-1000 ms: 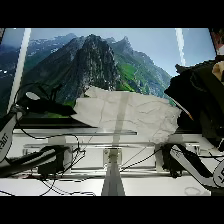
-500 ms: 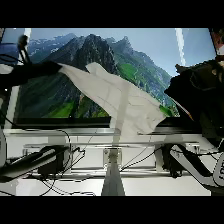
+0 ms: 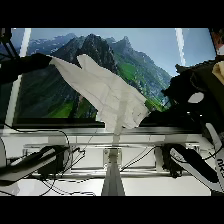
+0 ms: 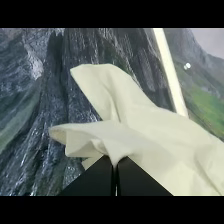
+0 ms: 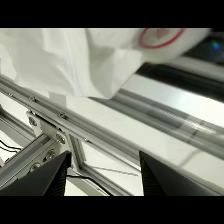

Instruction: Fold the clothes and pants, and hang the long-sleeved shirts on hangers.

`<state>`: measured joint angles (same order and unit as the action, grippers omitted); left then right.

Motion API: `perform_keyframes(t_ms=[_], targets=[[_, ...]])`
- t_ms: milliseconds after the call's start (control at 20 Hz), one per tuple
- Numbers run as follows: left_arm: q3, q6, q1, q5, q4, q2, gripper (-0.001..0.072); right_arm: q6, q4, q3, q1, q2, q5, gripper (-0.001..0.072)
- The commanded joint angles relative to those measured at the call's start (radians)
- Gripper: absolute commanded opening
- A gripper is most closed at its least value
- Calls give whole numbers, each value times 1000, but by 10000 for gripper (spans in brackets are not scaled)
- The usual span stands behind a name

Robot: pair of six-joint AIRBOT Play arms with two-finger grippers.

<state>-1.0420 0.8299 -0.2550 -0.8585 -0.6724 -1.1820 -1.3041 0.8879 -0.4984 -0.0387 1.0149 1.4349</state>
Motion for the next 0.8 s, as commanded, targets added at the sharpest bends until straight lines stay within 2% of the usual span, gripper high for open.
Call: perform_keyframes(t_ms=[0, 100, 200, 300, 450, 600, 650, 750], targets=[[17, 0, -1, -14, -8, 2, 11, -173, -74, 63, 241, 0, -225, 486], [24, 0, -2, -22, -8, 2, 11, -304, -84, 65, 355, 6, -391, 486], [24, 0, -1, -26, -8, 2, 11, -407, -129, 65, 420, 29, -478, 485], [24, 0, -2, -25, -8, 2, 11, -426, -187, 65, 451, 69, -515, 484], [24, 0, -2, -26, -8, 2, 11, -537, -223, 65, 465, 145, -521, 481], [24, 0, -2, -27, -8, 2, 11, -610, -253, 64, 465, 190, -565, 434], [24, 0, -2, -26, -8, 2, 11, -613, -275, 64, 465, 190, -587, 393], [24, 0, -2, -26, -8, 2, 12, -609, -279, 63, 462, 188, -659, 100]])
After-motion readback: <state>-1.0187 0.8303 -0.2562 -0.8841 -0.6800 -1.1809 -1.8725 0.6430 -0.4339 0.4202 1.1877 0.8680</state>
